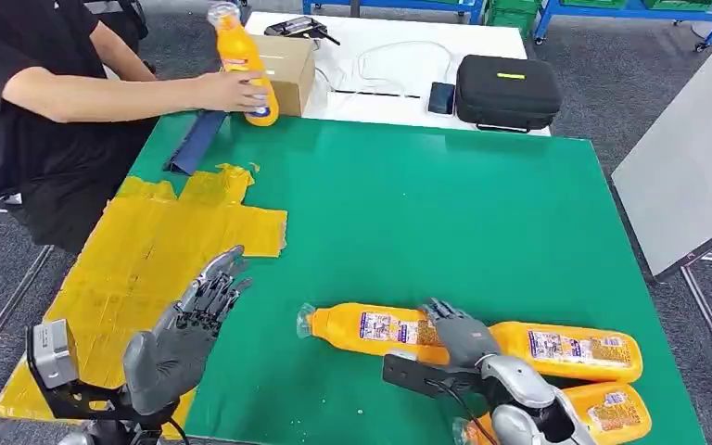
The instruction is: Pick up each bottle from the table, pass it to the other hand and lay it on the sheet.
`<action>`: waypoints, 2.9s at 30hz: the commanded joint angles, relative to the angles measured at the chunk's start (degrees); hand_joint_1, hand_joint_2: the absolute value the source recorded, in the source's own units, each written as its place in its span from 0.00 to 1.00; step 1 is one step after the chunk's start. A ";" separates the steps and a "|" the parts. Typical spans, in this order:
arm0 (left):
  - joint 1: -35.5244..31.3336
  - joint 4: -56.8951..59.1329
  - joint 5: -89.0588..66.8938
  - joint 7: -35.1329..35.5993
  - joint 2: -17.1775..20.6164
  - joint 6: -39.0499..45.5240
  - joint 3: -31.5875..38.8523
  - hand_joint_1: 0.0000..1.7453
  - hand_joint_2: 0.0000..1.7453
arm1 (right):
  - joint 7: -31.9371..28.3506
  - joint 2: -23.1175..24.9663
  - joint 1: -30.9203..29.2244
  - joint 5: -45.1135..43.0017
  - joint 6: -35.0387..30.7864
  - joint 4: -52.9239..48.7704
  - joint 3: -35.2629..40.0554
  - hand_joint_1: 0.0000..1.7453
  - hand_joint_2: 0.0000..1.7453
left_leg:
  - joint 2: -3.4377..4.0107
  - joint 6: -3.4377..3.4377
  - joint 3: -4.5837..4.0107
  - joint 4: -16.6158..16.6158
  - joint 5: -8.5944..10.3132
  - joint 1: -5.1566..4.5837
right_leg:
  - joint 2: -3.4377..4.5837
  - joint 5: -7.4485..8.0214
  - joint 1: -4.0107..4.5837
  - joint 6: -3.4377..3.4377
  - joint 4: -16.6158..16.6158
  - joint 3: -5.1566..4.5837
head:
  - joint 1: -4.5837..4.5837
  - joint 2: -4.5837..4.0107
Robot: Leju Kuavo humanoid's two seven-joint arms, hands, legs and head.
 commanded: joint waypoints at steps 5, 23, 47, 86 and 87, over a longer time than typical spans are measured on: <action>-2.16 3.28 0.58 0.39 1.62 -0.68 -1.67 0.00 0.00 | -0.93 2.44 -5.10 -0.87 0.53 9.38 1.84 0.00 1.00 | 0.55 -0.16 0.18 -0.07 0.00 0.05 | 0.02 0.08 0.10 -0.12 -0.10 0.15 | 0.00 0.00; -3.71 3.40 2.74 1.83 1.45 -1.29 -1.90 0.00 0.00 | -4.61 -0.40 -3.36 0.02 1.02 14.65 3.99 1.00 1.00 | 0.16 -0.10 0.26 -0.09 0.04 0.04 | -0.21 0.02 0.08 -0.08 -0.15 0.23 | 0.00 0.00; 3.44 -1.57 2.21 1.79 0.06 3.16 1.35 0.00 0.00 | -7.17 15.00 12.83 -18.06 -26.05 -12.20 -12.86 1.00 1.00 | 0.23 -0.11 -0.01 0.05 -0.04 0.00 | -0.10 -0.05 0.02 -0.08 0.08 -0.03 | 0.02 0.00; 5.57 -6.16 11.66 6.03 -2.31 1.48 -2.42 0.00 1.00 | -16.00 11.18 9.41 -12.73 -14.31 -22.07 6.47 1.00 1.00 | 0.40 -0.13 0.02 0.00 -0.04 0.05 | -0.03 0.00 0.07 -0.10 -0.02 0.01 | 0.02 0.00; 5.36 -6.30 11.87 6.00 -2.19 1.27 -2.59 0.00 1.00 | -16.07 11.11 9.25 -12.92 -13.68 -22.00 6.96 1.00 1.00 | 0.33 -0.11 -0.01 0.00 -0.03 0.05 | -0.02 0.00 0.07 -0.09 -0.03 -0.01 | 0.02 0.00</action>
